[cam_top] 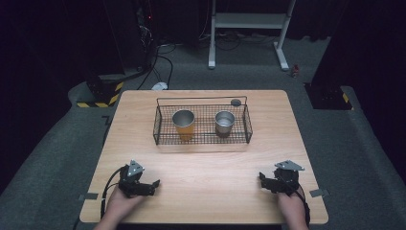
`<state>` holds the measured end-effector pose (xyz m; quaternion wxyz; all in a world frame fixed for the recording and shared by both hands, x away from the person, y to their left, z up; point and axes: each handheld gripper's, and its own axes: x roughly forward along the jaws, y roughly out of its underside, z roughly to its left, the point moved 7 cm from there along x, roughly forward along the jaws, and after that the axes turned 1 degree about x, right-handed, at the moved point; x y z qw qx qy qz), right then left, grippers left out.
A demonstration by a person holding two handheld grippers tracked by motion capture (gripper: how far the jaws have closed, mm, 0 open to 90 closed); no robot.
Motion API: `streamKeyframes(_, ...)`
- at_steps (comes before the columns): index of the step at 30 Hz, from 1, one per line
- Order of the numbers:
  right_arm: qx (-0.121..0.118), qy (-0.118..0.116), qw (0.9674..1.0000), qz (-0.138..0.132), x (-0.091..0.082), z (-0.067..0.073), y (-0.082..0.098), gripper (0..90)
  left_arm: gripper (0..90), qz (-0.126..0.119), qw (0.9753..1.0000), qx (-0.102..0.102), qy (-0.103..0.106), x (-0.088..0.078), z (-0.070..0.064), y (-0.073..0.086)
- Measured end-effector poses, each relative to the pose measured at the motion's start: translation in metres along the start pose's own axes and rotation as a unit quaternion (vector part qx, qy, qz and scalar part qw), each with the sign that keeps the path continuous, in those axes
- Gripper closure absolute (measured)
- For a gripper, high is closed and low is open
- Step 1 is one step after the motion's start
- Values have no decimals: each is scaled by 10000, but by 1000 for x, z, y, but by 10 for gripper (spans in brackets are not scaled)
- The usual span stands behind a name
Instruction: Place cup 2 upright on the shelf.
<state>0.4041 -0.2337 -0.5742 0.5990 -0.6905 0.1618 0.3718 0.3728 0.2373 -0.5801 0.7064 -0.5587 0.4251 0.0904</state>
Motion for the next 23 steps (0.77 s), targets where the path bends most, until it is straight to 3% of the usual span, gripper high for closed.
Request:
streamKeyframes(6,65,52,10000,29,3,4,-3,112,7,-1,10000,11,-27,0,1,0)
streamKeyframes(10,-85,-71,9999,16,5,8,-4,113,10,-4,10000,-24,-52,0,0,0)
streamKeyframes(23,-38,-57,10000,26,3,7,-3,113,30,-29,9997,-136,-185,-1,3,0)
